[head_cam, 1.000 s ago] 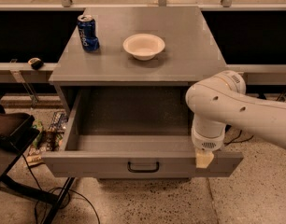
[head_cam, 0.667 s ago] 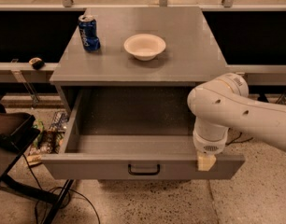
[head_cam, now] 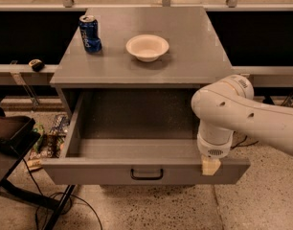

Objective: Open top drawer

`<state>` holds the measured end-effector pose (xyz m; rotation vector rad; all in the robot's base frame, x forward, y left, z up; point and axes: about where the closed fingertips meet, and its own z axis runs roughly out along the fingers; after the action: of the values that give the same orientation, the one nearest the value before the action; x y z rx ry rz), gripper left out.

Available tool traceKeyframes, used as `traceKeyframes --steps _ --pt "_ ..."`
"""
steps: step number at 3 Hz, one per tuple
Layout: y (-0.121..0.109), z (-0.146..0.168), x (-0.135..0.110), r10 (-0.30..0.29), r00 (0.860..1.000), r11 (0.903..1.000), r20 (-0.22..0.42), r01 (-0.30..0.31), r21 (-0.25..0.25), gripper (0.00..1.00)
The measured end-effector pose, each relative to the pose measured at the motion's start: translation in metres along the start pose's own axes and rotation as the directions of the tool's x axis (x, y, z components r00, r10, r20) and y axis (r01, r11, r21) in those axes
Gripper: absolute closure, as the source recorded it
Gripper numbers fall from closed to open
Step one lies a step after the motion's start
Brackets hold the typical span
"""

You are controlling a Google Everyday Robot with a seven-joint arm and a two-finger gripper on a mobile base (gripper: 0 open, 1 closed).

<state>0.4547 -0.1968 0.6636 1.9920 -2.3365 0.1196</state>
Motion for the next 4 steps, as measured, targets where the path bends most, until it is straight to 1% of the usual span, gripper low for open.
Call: traceKeyframes --steps 2,3,4 --pt "0.000 0.000 0.000 0.000 1.000 1.0000 0.000 0.000 0.000 0.10" --pt "0.000 0.000 0.000 0.000 1.000 1.0000 0.000 0.000 0.000 0.00" --pt "0.013 -0.001 0.009 0.002 1.000 1.0000 -0.013 -0.002 -0.008 0.00"
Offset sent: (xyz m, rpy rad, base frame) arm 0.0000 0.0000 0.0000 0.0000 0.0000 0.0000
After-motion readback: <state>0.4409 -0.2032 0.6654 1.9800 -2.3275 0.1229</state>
